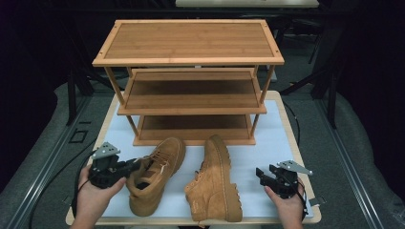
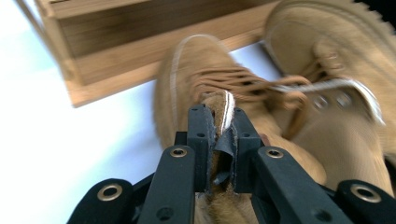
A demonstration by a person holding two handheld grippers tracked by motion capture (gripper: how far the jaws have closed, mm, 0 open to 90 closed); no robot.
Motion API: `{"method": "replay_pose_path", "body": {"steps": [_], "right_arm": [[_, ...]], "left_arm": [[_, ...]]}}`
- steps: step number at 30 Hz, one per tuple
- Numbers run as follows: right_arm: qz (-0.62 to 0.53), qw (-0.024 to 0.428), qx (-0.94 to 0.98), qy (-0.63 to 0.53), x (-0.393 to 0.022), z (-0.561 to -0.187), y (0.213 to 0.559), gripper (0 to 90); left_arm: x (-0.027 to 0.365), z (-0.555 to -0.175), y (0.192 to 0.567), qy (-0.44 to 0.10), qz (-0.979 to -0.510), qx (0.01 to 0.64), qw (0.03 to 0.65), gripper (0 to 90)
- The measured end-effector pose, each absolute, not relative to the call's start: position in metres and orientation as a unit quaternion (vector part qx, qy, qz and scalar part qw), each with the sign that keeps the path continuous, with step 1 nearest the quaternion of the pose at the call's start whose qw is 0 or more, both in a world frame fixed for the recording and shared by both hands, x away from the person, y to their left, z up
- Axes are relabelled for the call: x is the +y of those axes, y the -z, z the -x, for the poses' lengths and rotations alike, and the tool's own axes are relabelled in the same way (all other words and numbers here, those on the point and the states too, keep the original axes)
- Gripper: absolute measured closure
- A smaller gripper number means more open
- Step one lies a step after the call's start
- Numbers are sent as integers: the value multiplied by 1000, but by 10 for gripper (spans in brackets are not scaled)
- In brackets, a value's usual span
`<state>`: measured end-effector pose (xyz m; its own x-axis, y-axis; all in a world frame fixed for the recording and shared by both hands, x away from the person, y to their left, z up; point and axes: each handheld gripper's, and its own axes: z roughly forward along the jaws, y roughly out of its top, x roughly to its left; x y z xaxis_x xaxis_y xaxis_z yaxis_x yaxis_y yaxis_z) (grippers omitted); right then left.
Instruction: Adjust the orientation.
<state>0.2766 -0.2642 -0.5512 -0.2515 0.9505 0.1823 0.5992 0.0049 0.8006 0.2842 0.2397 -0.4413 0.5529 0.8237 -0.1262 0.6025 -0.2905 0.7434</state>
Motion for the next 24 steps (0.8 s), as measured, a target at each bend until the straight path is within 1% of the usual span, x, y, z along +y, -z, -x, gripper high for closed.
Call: {"method": "replay_pose_path", "body": {"steps": [1, 2, 6, 13, 16, 18, 24], "right_arm": [[-575, 214, 675, -411, -265, -277, 551, 407], [-576, 213, 674, -412, -265, -277, 551, 407], [-573, 213, 670, -420, -264, -278, 553, 407], [-573, 209, 676, -413, -262, -277, 552, 407], [-573, 210, 673, -419, -262, -277, 553, 407], [-575, 203, 674, -417, -264, -277, 552, 407], [-576, 203, 672, -418, -264, -277, 552, 407]], "left_arm": [[244, -289, 442, -141, -795, 448, 384, 821], [250, -295, 442, -123, -795, 450, 387, 821], [252, -298, 441, -121, -805, 441, 377, 815], [245, -301, 435, -120, -822, 436, 346, 771], [247, -302, 435, -115, -819, 440, 349, 745], [252, -306, 435, -93, -817, 452, 344, 718], [249, -308, 432, -75, -830, 457, 311, 682]]}}
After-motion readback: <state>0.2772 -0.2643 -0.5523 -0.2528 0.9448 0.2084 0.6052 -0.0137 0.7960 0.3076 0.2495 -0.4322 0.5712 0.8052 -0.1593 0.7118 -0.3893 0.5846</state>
